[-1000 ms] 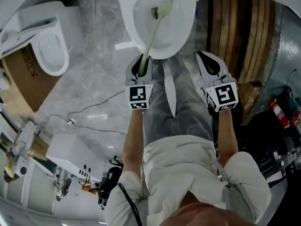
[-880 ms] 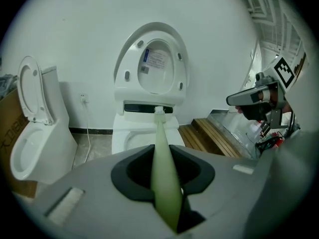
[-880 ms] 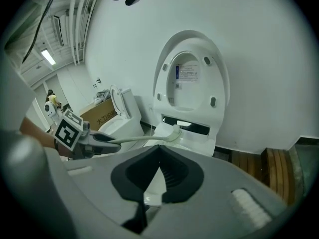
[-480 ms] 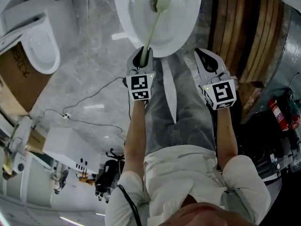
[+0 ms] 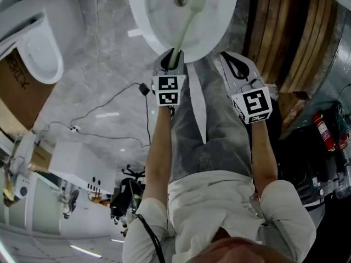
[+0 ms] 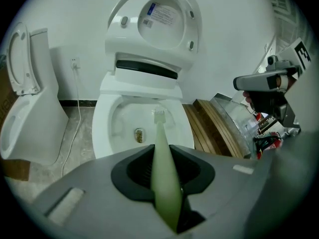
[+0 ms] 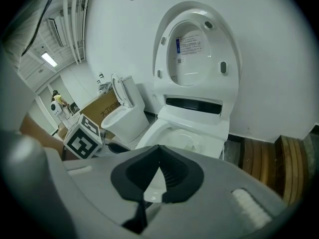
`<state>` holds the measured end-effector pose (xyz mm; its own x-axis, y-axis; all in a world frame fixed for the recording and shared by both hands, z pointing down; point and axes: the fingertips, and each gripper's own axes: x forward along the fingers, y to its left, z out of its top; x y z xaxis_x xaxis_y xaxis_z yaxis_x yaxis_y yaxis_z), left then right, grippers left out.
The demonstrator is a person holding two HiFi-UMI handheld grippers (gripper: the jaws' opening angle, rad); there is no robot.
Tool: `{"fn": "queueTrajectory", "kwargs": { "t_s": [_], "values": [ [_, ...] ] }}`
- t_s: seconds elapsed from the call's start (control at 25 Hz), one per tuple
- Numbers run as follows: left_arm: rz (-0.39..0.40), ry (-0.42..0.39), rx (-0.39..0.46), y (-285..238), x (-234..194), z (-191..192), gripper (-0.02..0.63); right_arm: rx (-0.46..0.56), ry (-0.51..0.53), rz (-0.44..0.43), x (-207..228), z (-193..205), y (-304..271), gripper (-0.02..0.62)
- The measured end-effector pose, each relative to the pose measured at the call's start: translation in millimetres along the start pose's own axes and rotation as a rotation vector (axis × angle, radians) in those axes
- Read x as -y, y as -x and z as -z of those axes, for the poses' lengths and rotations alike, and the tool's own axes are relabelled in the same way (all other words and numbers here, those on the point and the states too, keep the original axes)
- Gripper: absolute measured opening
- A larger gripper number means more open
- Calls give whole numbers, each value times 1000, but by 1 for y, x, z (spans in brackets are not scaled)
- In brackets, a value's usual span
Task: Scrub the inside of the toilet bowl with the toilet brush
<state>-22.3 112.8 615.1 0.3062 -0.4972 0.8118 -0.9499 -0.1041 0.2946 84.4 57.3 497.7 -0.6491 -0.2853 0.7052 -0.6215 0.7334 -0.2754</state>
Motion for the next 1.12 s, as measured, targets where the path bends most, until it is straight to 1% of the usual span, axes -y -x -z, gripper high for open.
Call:
{"fn": "queueTrajectory", "kwargs": {
  "t_s": [0.2, 0.4, 0.64, 1.12],
  "values": [
    [27, -23, -74, -13, 10, 12, 106, -5, -3, -3, 3, 0, 0, 3],
    [36, -32, -134, -22, 14, 24, 106, -18, -14, -7, 5, 6, -1, 3],
    [27, -15, -180, -24, 8, 32, 106, -30, -29, -18, 6, 13, -5, 3],
    [17, -81, -277, -8, 7, 49, 106, -21, -38, -59, 5, 7, -11, 3]
  ]
}}
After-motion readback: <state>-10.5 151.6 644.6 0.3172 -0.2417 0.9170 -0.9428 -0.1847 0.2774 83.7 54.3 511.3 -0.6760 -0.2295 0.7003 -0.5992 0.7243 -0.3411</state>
